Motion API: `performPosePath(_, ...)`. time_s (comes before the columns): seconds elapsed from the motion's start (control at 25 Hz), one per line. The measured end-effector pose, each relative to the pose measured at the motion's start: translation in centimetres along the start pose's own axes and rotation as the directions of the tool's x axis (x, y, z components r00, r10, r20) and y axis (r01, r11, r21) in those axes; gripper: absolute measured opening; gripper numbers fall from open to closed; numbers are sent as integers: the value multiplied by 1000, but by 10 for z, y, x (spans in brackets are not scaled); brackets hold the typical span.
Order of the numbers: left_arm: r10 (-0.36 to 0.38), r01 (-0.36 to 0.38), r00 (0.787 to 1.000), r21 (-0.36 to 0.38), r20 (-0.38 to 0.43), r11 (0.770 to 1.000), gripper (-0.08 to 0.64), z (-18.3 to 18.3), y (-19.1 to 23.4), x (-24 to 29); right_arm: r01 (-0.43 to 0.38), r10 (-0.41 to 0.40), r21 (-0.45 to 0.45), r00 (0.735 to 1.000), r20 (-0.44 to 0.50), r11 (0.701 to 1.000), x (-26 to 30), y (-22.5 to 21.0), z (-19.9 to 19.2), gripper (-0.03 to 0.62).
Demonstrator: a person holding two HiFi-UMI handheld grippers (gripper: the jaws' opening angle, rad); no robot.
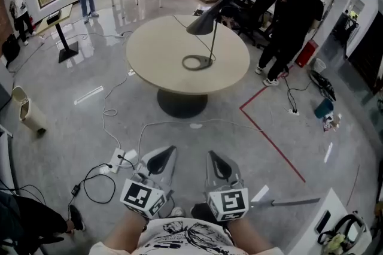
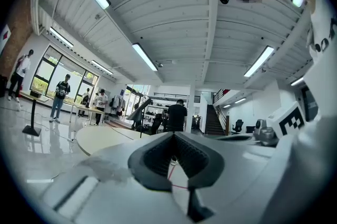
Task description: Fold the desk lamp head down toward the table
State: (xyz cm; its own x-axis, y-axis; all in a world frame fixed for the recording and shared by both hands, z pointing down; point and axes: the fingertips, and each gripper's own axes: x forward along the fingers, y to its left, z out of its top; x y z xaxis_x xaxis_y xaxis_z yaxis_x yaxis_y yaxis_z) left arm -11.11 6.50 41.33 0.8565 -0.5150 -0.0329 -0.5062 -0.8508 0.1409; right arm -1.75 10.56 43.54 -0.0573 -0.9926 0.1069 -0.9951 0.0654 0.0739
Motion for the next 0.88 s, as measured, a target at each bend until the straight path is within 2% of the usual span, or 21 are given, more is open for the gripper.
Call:
performPosePath(0.4,-31,31,999,6,-8,1000,6,-3,-5,1,-20,19,-42,1000,-15,999,1,9,1,9)
performPosePath(0.88,-51,50,998,-22,-25,998,6,-19,-2,13,0,-1,-19,999,-39,1000,10,0,-10,8)
